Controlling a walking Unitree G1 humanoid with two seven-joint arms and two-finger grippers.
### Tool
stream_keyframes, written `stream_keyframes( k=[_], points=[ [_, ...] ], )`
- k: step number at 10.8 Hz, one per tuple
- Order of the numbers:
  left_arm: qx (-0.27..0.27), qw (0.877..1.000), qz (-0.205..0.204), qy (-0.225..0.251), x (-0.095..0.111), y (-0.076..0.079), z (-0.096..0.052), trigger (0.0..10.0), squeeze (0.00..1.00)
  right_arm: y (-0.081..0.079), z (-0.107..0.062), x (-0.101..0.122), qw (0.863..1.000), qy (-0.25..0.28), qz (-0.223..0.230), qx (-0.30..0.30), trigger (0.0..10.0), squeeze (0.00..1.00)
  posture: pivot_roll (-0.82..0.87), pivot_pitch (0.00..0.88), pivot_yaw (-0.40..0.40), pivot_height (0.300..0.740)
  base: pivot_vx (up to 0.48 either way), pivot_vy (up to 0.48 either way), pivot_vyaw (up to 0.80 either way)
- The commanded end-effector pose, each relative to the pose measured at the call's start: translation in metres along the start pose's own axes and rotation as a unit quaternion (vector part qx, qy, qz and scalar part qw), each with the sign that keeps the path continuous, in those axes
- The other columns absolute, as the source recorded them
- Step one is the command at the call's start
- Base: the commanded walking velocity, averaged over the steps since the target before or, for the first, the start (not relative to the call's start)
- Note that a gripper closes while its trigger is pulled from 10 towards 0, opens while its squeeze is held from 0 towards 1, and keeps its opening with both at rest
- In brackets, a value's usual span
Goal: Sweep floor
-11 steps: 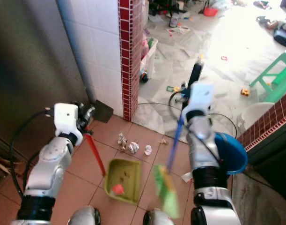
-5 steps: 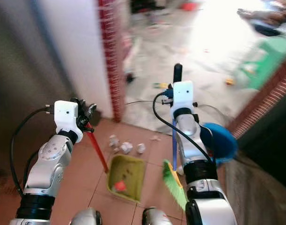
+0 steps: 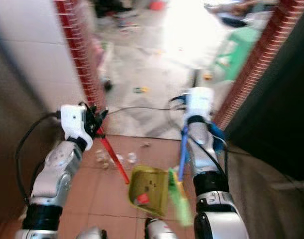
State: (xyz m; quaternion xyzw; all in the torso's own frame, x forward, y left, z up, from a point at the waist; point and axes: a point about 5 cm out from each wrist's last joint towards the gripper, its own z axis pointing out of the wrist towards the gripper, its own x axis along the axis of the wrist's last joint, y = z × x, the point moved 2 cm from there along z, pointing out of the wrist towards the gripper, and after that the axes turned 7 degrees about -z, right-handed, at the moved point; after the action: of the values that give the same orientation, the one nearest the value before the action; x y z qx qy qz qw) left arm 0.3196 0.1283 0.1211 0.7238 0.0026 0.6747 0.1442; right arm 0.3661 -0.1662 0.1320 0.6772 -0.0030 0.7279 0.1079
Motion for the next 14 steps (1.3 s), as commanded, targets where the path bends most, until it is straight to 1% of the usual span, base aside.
stream_keyframes(
  k=[1, 2, 3, 4, 5, 6, 7, 8, 11, 14],
  points=[
    [0.003, 0.999, 0.001, 0.037, 0.019, -0.001, -0.003, 10.0, 0.0, 0.006, -0.004, -0.002, 1.0, -0.001, 0.009, -0.018, 10.0, 0.0, -0.01, 0.0, -0.028, 0.74, 0.0, 0.0, -0.8],
    [0.009, 0.999, -0.005, 0.032, 0.016, -0.004, -0.008, 10.0, 0.0, 0.004, -0.007, -0.001, 1.0, 0.005, 0.001, -0.007, 10.0, 0.0, -0.01, 0.0, -0.021, 0.74, 0.0, 0.0, -0.8],
    [0.008, 1.0, -0.02, 0.018, 0.008, -0.006, -0.015, 10.0, 0.0, 0.004, -0.011, -0.001, 1.0, 0.014, -0.008, 0.001, 10.0, 0.0, -0.01, 0.0, -0.015, 0.74, 0.0, 0.0, -0.8],
    [0.008, 1.0, -0.022, 0.011, 0.004, -0.007, -0.018, 10.0, 0.0, 0.004, -0.014, -0.003, 1.0, 0.013, 0.007, 0.001, 10.0, 0.0, -0.02, 0.0, -0.011, 0.74, 0.0, 0.0, -0.8],
    [-0.001, 1.0, -0.012, 0.008, 0.002, -0.002, -0.02, 10.0, 0.0, 0.006, -0.02, -0.01, 1.0, 0.003, 0.014, -0.006, 10.0, 0.0, -0.02, 0.0, -0.007, 0.74, 0.0, 0.0, -0.8],
    [-0.016, 1.0, -0.007, 0.008, 0.005, 0.005, -0.016, 10.0, 0.0, 0.005, -0.021, -0.011, 1.0, -0.002, 0.017, -0.006, 10.0, 0.0, -0.01, 0.0, -0.013, 0.74, 0.0, 0.0, -0.8],
    [-0.027, 1.0, -0.009, 0.01, 0.007, 0.008, -0.014, 10.0, 0.0, 0.004, -0.021, -0.01, 1.0, -0.001, 0.021, -0.005, 10.0, 0.0, -0.01, 0.0, -0.018, 0.74, 0.0, 0.0, -0.8],
    [-0.03, 0.999, -0.012, 0.011, 0.008, 0.008, -0.013, 10.0, 0.0, 0.003, -0.02, -0.009, 0.999, -0.002, 0.037, -0.001, 10.0, 0.0, -0.02, 0.0, -0.019, 0.74, 0.0, 0.0, -0.8],
    [-0.028, 0.999, -0.017, 0.011, 0.008, 0.009, -0.016, 10.0, 0.0, 0.008, -0.015, -0.004, 1.0, 0.003, 0.025, -0.001, 10.0, 0.0, -0.01, 0.0, -0.029, 0.74, 0.0, 0.0, -0.8],
    [-0.031, 0.999, -0.02, 0.012, 0.008, 0.011, -0.016, 10.0, 0.0, 0.006, -0.014, -0.002, 1.0, 0.004, 0.02, 0.008, 10.0, 0.0, -0.01, 0.0, -0.042, 0.74, 0.0, 0.0, -0.8]
  ],
)
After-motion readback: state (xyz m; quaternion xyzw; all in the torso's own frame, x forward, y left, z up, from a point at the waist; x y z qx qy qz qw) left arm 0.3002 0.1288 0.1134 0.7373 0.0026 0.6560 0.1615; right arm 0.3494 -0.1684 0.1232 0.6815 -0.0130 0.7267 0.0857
